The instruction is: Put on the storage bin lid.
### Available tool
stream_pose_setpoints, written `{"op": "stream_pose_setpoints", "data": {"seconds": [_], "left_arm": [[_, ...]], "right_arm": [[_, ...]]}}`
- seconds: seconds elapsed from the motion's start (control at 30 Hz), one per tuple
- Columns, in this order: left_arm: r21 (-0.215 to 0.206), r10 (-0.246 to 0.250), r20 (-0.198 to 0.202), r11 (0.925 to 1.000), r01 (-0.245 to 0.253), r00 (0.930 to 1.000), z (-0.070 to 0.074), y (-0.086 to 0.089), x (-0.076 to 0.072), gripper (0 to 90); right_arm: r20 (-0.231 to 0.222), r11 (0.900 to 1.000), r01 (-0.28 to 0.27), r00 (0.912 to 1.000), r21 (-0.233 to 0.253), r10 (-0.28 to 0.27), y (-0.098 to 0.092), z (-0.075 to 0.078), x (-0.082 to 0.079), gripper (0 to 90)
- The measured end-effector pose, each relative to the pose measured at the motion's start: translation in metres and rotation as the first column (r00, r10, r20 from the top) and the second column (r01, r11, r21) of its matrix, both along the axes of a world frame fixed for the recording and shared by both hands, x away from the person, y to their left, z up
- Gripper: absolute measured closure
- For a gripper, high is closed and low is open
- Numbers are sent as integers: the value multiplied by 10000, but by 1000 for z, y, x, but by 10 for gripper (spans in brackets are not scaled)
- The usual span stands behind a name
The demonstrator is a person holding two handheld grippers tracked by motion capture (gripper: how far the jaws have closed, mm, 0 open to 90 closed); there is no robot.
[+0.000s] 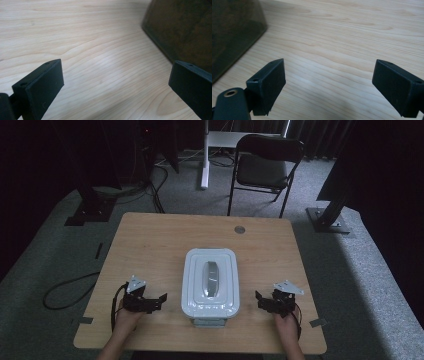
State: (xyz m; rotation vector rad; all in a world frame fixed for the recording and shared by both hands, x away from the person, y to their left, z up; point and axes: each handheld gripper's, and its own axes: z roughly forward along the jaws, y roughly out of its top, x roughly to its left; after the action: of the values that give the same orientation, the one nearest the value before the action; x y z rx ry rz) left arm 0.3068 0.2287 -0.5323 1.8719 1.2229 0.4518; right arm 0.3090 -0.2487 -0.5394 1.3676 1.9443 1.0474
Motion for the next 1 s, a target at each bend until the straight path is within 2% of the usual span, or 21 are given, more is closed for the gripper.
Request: {"op": "stream_pose_setpoints", "data": {"seconds": [0.1, 0.17, 0.23, 0.27, 0.33, 0.47, 0.6, 0.67, 0.73, 0.9, 1.0], "left_arm": [[62, 202, 52, 9998, -202, 9998, -2, 8, -4, 5], [-38, 336, 38, 9994, -336, 9994, -2, 15, -7, 5], [76, 418, 33, 9991, -418, 9991, -3, 20, -9, 5], [264, 561, 68, 9981, -563, 9984, -5, 24, -11, 5], [267, 702, 84, 9972, -704, 9975, -6, 30, -13, 5], [264, 1079, 83, 9938, -1081, 9941, -8, 42, -17, 5], [339, 1331, 83, 9905, -1333, 9911, -9, 52, -22, 5], [404, 1477, 106, 9882, -1480, 9890, -10, 57, -24, 5], [400, 1525, 93, 9875, -1527, 9883, -11, 61, -25, 5], [469, 1846, 130, 9816, -1850, 9827, -12, 74, -33, 5], [487, 2041, 219, 9776, -2050, 9787, -12, 79, -37, 5]], "right_arm": [[11, 9999, 86, 10000, 99, -87, -5, -1, -2, 108], [14, 9995, 285, 9996, 170, -285, -15, -2, -5, 108], [15, 9987, 451, 9990, 242, -451, -22, -3, -7, 108], [-10, 9982, 529, 9986, 293, -529, -25, -3, -8, 108], [3, 9978, 587, 9983, 292, -588, -28, -3, -9, 108], [-153, 9945, 862, 9962, 600, -854, -46, -7, -15, 108], [-277, 9905, 1232, 9922, 612, -1217, -56, -10, -18, 108], [-315, 9883, 1458, 9890, 457, -1445, -60, -11, -21, 108], [-339, 9875, 1506, 9882, 462, -1491, -61, -12, -21, 108], [-493, 9820, 1885, 9810, 101, -1878, -67, -15, -25, 108], [-491, 9781, 2075, 9772, 180, -2064, -71, -15, -26, 108]]}}
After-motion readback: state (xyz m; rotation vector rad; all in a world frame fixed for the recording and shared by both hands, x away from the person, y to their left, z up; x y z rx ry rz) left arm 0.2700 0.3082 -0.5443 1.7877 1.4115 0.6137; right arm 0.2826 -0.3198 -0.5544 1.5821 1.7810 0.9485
